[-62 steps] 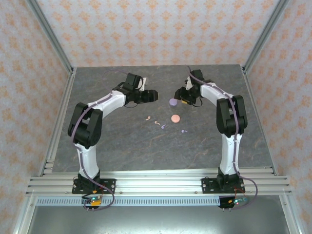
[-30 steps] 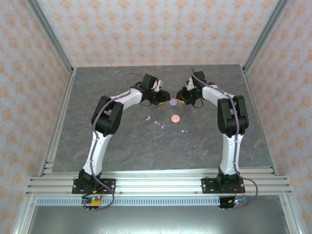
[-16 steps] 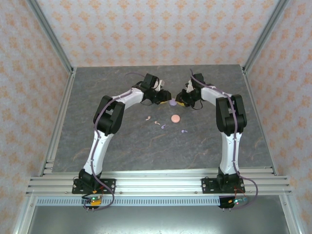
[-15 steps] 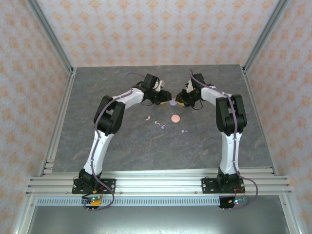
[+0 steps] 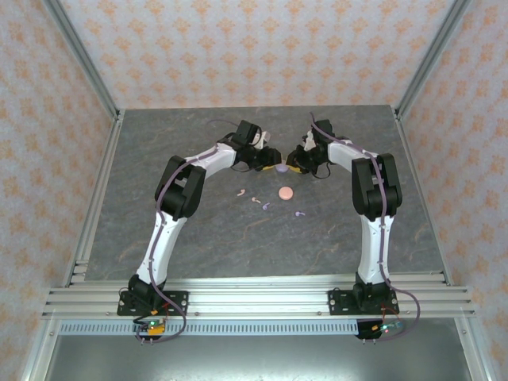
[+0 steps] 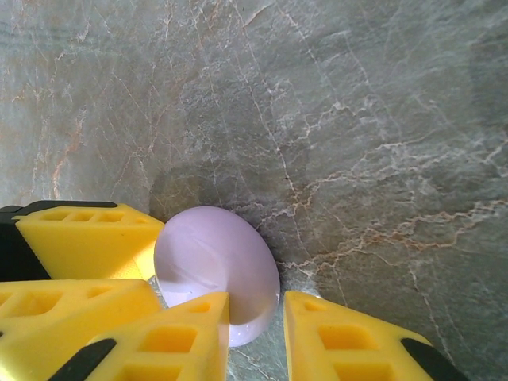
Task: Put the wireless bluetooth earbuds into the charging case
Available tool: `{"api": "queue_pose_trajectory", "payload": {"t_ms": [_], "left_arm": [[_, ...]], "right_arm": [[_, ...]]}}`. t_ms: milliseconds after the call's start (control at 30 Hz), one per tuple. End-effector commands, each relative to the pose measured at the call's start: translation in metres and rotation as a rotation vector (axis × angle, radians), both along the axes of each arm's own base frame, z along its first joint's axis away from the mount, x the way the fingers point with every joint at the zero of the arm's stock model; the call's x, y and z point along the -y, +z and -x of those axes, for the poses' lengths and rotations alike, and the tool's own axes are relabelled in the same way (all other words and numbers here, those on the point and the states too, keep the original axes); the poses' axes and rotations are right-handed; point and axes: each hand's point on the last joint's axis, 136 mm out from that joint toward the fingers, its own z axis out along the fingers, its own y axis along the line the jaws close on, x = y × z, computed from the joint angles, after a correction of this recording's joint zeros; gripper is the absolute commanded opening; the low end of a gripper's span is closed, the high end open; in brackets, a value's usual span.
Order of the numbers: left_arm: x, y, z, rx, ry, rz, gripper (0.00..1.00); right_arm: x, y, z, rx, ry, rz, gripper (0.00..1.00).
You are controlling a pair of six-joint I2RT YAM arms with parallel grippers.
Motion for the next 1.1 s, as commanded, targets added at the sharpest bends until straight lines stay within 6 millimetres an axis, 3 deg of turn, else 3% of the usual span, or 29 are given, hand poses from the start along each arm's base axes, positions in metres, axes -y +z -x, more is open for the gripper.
{"api": "queue_pose_trajectory", "payload": {"t_ms": [0, 633, 1067], "left_arm": [[0.009, -0.013, 0.008, -0.057, -0.018, 0.012, 0.44], [0.024, -0.011, 0.013, -0.081, -0.040, 0.085, 0.40], [0.028, -0.012, 0.012, -0.087, -0.012, 0.114, 0.43]], "right_arm": [[0.005, -0.009, 0.002, -0.019, -0.002, 0.026, 0.24], [0.003, -0.010, 0.002, -0.022, -0.008, -0.018, 0.23], [0.003, -0.010, 0.001, -0.029, -0.030, -0.069, 0.22]]}}
